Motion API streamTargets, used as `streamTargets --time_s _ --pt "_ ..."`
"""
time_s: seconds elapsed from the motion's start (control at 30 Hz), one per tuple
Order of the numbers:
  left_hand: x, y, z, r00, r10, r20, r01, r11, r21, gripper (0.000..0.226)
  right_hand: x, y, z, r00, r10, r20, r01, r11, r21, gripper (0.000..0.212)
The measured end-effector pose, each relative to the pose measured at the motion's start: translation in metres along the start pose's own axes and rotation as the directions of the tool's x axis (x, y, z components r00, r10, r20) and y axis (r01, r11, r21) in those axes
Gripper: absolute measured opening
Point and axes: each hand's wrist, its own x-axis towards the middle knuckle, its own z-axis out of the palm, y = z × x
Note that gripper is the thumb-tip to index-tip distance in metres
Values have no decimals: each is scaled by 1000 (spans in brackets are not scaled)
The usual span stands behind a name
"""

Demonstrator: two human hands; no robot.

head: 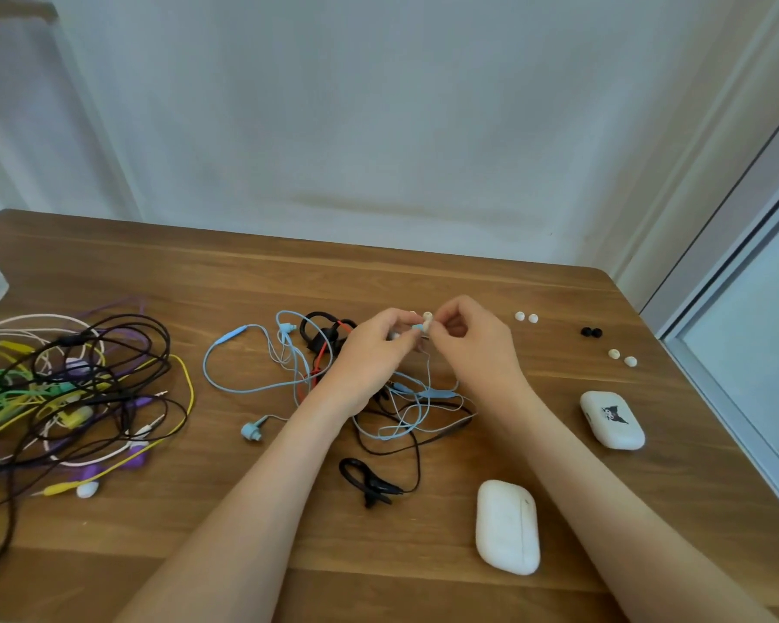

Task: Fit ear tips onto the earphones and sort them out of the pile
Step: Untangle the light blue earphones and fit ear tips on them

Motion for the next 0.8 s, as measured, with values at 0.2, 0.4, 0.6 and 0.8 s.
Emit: streamTargets --time_s 0.2,0.4,0.6,0.8 --pt "0 -1 0 999 -8 44 6 999 44 17 -9 12 3 1000 10 -13 -8 987 160 9" --pt "4 -5 1 999 -26 19 25 998 52 14 -8 17 8 977 -211 23 212 977 -35 24" --pt "5 -6 2 999 -40 -5 40 999 22 13 -6 21 9 980 -195 -39 194 981 -17 12" --pt "3 -4 1 1000 -28 8 29 999 -29 13 -3 25 5 997 62 -47 -50 973 226 11"
